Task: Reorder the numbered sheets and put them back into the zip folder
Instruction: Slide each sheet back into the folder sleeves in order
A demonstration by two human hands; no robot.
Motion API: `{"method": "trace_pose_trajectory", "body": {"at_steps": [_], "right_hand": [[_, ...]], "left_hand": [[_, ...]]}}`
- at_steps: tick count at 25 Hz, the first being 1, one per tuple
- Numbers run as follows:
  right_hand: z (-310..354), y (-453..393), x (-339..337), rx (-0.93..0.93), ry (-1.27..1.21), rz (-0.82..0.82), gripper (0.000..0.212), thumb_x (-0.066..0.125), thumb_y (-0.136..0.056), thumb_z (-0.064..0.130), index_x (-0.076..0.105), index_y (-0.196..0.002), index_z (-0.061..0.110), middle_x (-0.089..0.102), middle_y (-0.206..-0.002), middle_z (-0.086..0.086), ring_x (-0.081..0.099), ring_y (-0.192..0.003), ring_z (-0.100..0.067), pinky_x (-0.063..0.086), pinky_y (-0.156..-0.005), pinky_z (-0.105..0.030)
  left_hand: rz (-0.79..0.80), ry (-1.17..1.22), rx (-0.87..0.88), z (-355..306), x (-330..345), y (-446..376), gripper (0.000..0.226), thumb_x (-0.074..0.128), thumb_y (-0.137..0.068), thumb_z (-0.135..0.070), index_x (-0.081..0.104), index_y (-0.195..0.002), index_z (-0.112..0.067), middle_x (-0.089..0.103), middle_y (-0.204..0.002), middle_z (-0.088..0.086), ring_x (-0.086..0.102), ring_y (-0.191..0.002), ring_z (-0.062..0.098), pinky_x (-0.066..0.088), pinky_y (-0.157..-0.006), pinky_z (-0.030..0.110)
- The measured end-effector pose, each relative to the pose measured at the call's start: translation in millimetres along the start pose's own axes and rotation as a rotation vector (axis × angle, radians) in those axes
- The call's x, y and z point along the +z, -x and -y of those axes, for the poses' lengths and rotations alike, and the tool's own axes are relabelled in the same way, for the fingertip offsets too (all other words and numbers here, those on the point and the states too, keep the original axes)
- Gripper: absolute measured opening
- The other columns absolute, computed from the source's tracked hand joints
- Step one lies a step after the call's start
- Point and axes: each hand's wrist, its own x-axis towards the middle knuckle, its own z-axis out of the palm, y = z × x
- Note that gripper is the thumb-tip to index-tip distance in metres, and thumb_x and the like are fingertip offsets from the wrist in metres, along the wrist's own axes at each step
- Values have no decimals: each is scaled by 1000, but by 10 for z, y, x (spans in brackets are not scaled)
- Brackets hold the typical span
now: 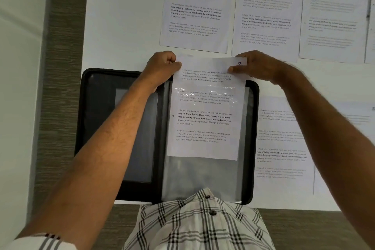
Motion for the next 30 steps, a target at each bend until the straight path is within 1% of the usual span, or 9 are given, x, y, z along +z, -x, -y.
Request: {"method": "trace_pose_trajectory", "body": {"at_steps": [2,5,8,10,15,19,22,25,30], "right_hand": [[10,-22,6,-28,31,-37,18,68,-101,30,74,-109,14,73,-102,7,68,-86,-3,48,-68,-13],[20,-45,13,-15,28,-49,10,69,-101,22,75,-105,14,73,-97,8,65,-73,9,45,-60,-5],[26,-33,16,0,81,6,12,69,-101,21,75,-103,11,74,-98,3,65,-80,-1,47,-69,-14],[36,-25,14,8,113,35,10,69,-100,21,75,-101,13,75,-101,1,64,-86,-8,47,-76,-22],[73,-19,55,-15,112,26,8,71,-99,26,77,-103,22,75,-109,5,68,-103,-14,52,-95,-32],[142,-7,162,-33,108,68,9,72,-99,24,77,-101,17,78,-103,-3,69,-91,-15,55,-87,-32],[184,6,199,-18,156,97,7,72,-99,23,77,-96,18,77,-97,-3,66,-84,-14,54,-78,-29],[222,27,191,1,236,159,7,72,-99,25,78,-97,22,78,-100,2,71,-92,-16,56,-91,-34],[323,48,343,-22,483,178,21,60,-103,36,74,-110,21,73,-115,1,65,-109,-21,52,-103,-46]], "left_hand": [[54,-39,-3,10,-28,-10,21,66,-87,-20,53,-75,-7,49,-73,5,44,-67,14,36,-63,28],[96,-32,-6,1,-48,-10,22,67,-87,-22,66,-98,-3,70,-91,7,63,-82,19,55,-76,37],[19,67,20,-10,-31,21,15,68,-95,-19,70,-108,-14,71,-92,0,66,-83,10,53,-76,22],[-19,77,32,16,-23,19,11,66,-96,-17,71,-105,-14,72,-91,-2,63,-79,5,51,-69,15],[36,-63,50,22,-32,26,9,62,-92,-13,70,-94,-11,67,-86,-3,58,-78,8,49,-72,24],[130,-291,129,-52,21,49,11,59,-89,-12,67,-88,-6,64,-81,-3,55,-74,8,45,-71,25],[127,-226,125,-5,20,54,15,58,-89,-10,71,-96,-12,64,-85,-1,55,-76,8,46,-71,23],[141,-119,135,45,-29,66,10,66,-91,-16,73,-97,-18,68,-88,-4,58,-79,7,49,-78,22],[206,-218,147,13,-25,96,7,73,-90,-24,74,-92,-17,70,-91,-6,62,-85,6,51,-80,25]]}}
